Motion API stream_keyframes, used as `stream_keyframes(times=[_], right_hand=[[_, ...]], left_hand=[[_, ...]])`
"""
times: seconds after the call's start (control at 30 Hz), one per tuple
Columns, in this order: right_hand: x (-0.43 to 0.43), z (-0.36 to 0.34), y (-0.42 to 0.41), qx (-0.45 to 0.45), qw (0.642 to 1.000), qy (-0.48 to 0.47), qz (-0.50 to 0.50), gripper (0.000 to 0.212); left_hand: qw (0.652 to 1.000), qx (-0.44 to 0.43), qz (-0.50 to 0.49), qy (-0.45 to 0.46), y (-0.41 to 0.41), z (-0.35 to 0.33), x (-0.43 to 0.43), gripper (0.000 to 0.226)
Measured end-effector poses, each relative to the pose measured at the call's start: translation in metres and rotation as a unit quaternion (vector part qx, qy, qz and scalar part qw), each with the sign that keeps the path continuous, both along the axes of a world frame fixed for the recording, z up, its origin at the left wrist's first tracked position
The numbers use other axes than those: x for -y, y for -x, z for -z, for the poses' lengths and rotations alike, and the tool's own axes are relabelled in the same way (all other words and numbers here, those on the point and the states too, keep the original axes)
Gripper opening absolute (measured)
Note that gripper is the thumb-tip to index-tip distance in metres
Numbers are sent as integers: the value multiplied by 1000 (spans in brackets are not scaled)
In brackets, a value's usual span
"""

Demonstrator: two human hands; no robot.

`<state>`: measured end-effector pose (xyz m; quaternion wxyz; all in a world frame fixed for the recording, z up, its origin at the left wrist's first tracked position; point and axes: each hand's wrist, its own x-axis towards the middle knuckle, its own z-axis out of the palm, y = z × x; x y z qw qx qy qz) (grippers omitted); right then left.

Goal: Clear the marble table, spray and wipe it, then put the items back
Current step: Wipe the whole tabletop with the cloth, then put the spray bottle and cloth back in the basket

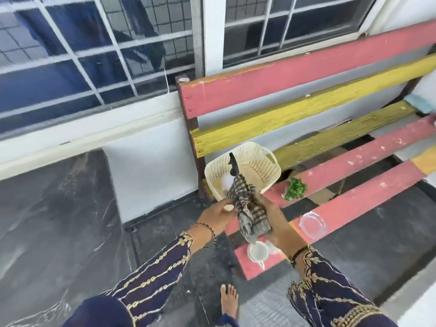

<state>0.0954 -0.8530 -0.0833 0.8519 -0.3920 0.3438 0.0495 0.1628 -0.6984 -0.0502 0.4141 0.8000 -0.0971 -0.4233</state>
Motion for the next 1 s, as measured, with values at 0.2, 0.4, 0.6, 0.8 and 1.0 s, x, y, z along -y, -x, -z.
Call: stream_keyframes(times=[0.2, 0.4, 0.6, 0.8, 1.0], right_hand=[[58, 14, -27, 0, 990, 129, -54, 65], [82, 21, -48, -106, 972, 206, 49, 45], [106, 24, -80, -65, 937, 340, 49, 38], [116, 55, -131, -85, 777, 615, -106, 23], [114, 81, -163, -139, 662, 717, -168, 28]], left_hand=[[991, -66, -102, 60, -29, 18, 63, 45], [975, -118, -184, 44, -50, 40, 94, 43], [976, -123, -179, 11, -68, 66, 107, 14], [985, -59, -155, -49, -86, 92, 102, 12], [986, -31, -150, -68, -101, 111, 91, 11]])
